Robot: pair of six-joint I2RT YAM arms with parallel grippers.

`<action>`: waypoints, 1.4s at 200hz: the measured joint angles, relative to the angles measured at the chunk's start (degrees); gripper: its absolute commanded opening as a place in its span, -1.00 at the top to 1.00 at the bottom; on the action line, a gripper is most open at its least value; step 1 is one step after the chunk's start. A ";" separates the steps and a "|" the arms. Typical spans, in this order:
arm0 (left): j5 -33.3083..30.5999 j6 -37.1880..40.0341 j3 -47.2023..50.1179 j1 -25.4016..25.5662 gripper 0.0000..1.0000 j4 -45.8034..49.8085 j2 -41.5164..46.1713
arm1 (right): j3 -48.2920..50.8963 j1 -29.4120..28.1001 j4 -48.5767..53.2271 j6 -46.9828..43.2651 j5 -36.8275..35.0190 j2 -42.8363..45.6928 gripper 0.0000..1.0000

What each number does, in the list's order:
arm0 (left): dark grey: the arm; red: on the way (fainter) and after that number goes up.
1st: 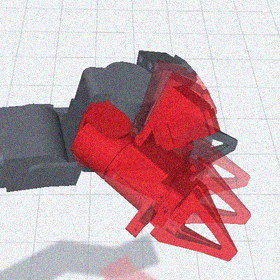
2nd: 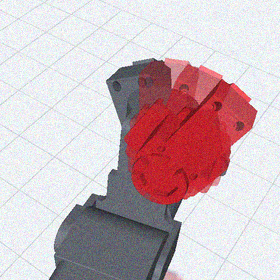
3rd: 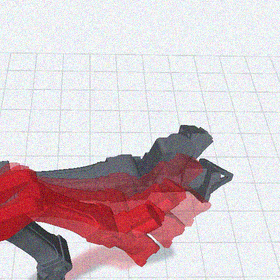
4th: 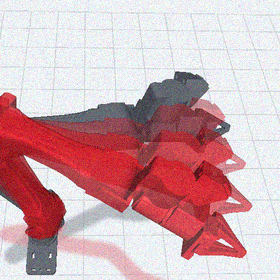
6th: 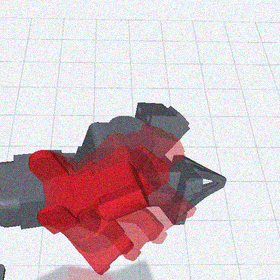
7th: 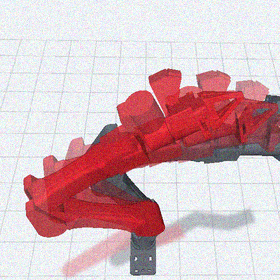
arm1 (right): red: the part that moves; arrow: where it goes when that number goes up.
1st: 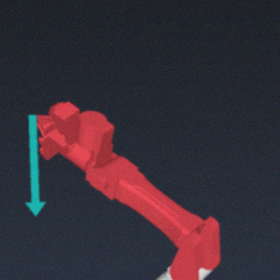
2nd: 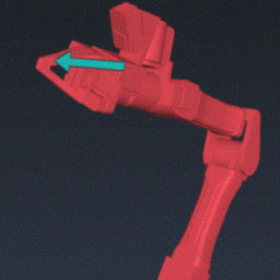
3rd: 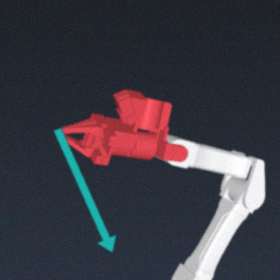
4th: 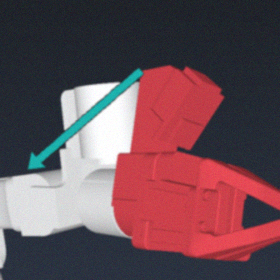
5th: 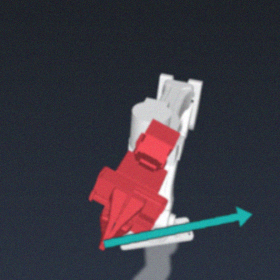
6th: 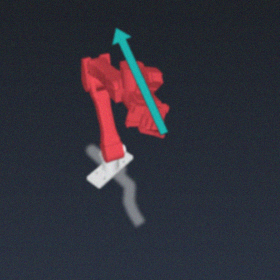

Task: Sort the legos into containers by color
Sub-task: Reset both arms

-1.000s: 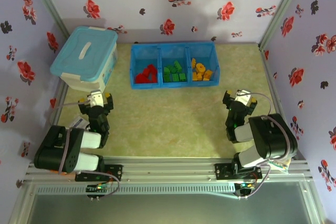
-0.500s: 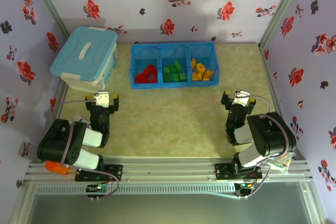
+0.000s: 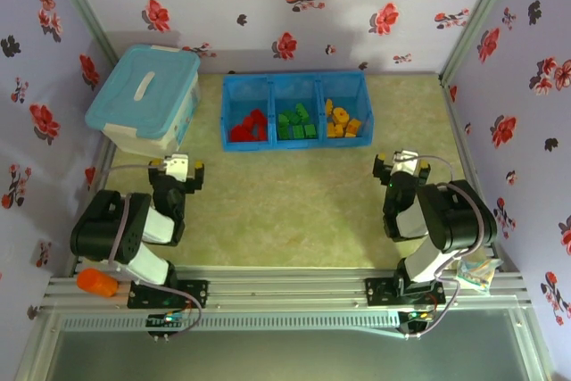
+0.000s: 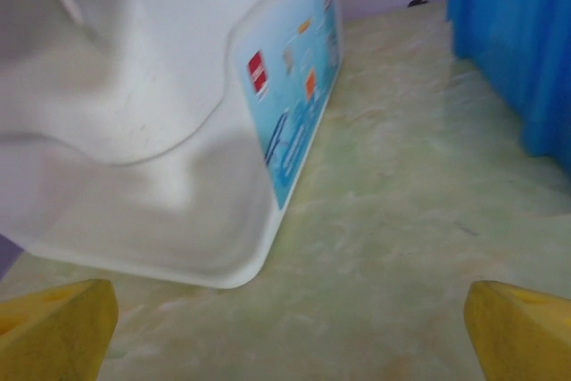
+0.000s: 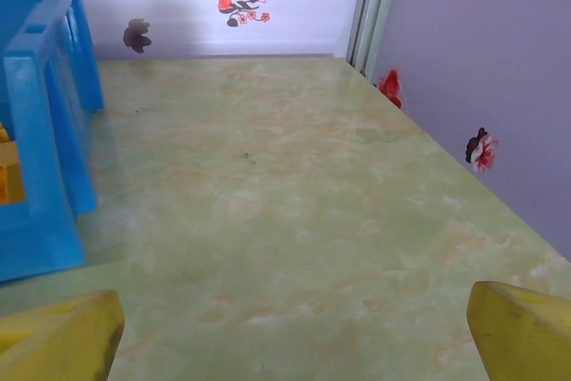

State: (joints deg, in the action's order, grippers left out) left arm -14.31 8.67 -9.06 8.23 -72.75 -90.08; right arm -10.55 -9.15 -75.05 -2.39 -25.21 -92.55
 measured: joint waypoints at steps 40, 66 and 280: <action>1.36 -1.07 -0.66 -0.52 -0.99 -0.09 -0.35 | -1.57 0.37 2.89 1.14 1.29 1.01 -0.99; 1.77 -1.70 -1.88 -1.05 -1.00 1.68 -0.31 | -5.33 1.86 10.67 2.86 1.51 1.16 -0.99; 5.86 -11.72 -10.75 -9.20 -0.99 18.91 1.22 | -10.67 7.39 22.73 8.46 7.10 2.40 -0.99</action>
State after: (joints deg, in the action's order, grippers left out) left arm -8.45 -3.05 -19.81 -0.97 -53.84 -88.86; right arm -21.21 -1.76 -52.31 6.07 -18.11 -90.15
